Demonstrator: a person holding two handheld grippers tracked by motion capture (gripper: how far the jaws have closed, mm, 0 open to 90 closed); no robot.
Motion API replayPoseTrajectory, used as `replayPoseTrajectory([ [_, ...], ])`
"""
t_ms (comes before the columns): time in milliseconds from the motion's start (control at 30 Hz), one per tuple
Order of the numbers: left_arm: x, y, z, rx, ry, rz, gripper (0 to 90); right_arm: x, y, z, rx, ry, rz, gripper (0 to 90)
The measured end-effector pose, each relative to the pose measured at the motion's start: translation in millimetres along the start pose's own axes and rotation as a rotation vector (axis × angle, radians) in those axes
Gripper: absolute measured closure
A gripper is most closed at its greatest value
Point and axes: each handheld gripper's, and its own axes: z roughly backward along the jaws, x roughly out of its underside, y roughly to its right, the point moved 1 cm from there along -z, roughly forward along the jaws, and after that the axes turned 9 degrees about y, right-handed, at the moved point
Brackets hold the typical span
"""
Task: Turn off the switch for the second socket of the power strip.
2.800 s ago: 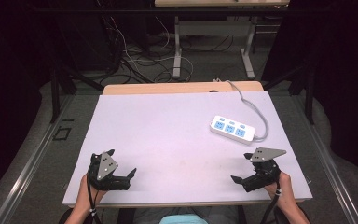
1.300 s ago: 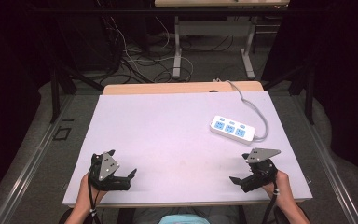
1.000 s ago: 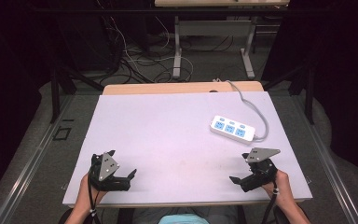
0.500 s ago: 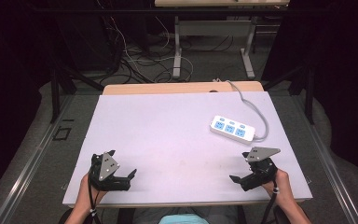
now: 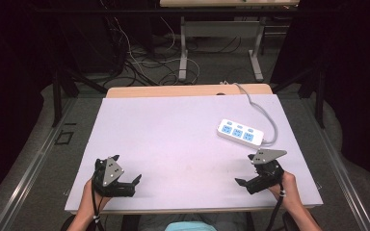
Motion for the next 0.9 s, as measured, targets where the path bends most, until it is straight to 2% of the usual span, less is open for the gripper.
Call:
replayPoseTrajectory([
  [267,0.1,-0.4,-0.8,0.004,-0.005,0.001,1.8,-6.1,6.4,-2.2,0.035,0.014,0.006,2.7],
  [367,0.0,0.1,-0.8,0.007,-0.005,-0.002,1.8,-8.2,9.8,-6.0,0.037,0.005,-0.005,2.7],
  [667,-0.2,0.1,-1.2,0.01,-0.012,-0.004,1.8,-16.4,14.7,-12.5,0.044,0.0,0.013,2.8],
  [700,-0.4,-0.1,-1.2,0.01,-0.012,-0.007,1.8,-19.5,19.7,-16.8,0.052,0.016,0.01,2.8],
  [733,-0.4,0.0,-1.2,0.011,-0.011,-0.006,1.8,-21.3,22.5,-17.9,0.051,-0.003,0.012,2.9],
  [900,0.1,-0.7,-0.9,0.007,-0.01,-0.001,1.8,-27.0,34.3,-27.5,0.067,-0.008,0.018,3.0],
])
